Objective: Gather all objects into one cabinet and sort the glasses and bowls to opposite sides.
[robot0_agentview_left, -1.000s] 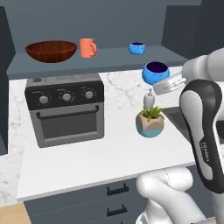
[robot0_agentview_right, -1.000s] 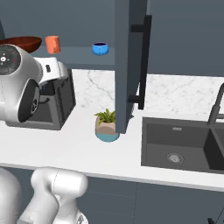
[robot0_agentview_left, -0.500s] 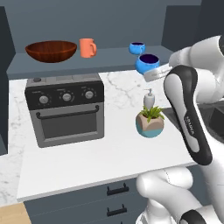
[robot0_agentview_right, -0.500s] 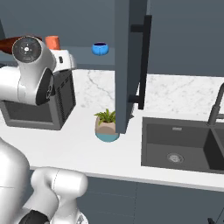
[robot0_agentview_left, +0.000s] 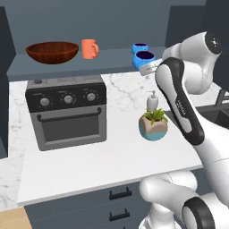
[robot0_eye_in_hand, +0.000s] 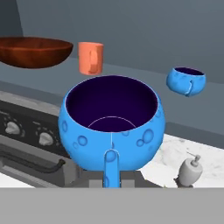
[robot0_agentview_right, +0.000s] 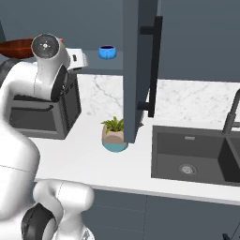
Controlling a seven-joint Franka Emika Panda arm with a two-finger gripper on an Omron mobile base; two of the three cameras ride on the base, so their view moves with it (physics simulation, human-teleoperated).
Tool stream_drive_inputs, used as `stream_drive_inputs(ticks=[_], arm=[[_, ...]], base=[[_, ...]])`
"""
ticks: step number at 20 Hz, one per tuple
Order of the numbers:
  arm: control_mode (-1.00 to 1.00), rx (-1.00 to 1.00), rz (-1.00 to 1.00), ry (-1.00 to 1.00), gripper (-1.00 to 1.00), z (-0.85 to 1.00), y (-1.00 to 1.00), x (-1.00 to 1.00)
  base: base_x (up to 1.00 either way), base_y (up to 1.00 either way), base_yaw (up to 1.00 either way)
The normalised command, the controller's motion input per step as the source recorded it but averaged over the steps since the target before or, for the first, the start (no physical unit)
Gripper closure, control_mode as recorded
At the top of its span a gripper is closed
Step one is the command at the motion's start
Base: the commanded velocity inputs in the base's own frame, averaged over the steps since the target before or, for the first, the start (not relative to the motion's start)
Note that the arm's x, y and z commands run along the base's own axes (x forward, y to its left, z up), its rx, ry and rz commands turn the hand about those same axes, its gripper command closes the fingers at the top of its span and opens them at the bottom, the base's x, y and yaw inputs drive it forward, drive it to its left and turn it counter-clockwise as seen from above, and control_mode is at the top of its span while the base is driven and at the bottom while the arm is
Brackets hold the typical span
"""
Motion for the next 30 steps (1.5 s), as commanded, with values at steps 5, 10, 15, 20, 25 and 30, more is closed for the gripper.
stream_drive_inputs(ticks=[5, 10, 15, 20, 25, 30], arm=[[-1.00, 0.00, 0.00, 0.04, 1.00, 0.00, 0.09, 0.50], [-1.00, 0.00, 0.00, 0.07, 1.00, 0.00, 0.10, 0.63], [-1.00, 0.00, 0.00, 0.09, 1.00, 0.00, 0.06, 0.65], [-1.00, 0.00, 0.00, 0.06, 1.00, 0.00, 0.06, 0.64], [-1.00, 0.00, 0.00, 0.01, 1.00, -0.04, 0.01, 0.59], [-1.00, 0.00, 0.00, 0.04, 1.00, -0.08, 0.01, 0.59]], base=[[0.00, 0.00, 0.00], [0.00, 0.00, 0.00], [0.00, 0.00, 0.00], [0.00, 0.00, 0.00], [0.00, 0.00, 0.00], [0.00, 0.00, 0.00]])
